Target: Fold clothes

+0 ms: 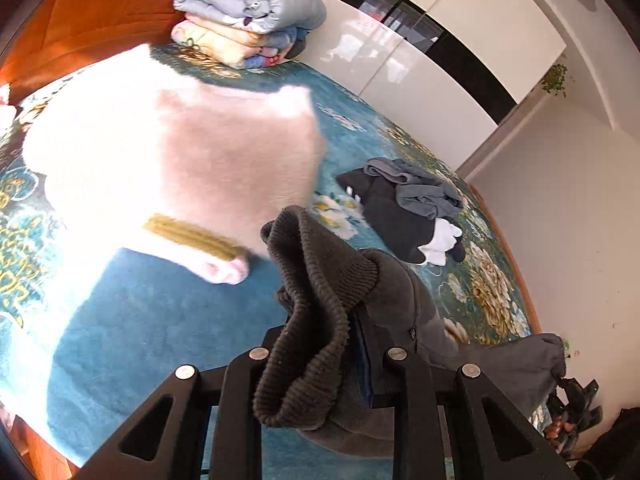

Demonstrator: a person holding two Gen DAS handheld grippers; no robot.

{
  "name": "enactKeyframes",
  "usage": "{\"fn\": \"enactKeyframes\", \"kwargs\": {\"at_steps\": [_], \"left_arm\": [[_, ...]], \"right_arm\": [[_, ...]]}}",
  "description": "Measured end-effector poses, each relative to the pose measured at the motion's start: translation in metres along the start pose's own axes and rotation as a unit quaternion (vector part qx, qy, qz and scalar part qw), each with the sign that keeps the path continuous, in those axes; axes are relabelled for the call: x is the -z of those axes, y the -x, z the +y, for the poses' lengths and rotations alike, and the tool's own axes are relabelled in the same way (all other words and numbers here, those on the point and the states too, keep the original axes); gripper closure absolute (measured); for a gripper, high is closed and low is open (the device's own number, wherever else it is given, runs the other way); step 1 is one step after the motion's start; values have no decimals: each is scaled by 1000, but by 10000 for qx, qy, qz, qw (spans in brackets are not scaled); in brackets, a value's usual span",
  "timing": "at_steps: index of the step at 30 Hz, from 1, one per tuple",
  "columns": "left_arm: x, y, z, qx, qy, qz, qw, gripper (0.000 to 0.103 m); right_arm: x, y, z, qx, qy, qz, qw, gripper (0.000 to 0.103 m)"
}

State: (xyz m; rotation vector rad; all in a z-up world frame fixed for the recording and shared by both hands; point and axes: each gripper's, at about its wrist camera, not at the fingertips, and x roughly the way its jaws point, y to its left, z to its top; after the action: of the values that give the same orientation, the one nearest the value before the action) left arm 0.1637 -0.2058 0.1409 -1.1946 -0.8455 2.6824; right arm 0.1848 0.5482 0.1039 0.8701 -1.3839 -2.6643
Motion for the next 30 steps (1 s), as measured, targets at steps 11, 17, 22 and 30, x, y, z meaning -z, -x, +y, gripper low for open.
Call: {"fn": "enactKeyframes", "kwargs": {"at_steps": [11,17,22,30], "left_arm": [[37,-62,104,-252,1189,938,9882,78],[41,-55,108,-159,1080,1057,9884,71],[41,-50,113,-42,1148,1062,9877,67],[32,-34,99,143,950,610,9935,77]], "right_arm": [[40,-32,-39,180,-503,437,9976,75],[41,-23,-34,369,-454,552,9968,66],[44,-7,-28,477,-326,573,9967,57],[44,0,-21,633,-267,670,9954,53]]}}
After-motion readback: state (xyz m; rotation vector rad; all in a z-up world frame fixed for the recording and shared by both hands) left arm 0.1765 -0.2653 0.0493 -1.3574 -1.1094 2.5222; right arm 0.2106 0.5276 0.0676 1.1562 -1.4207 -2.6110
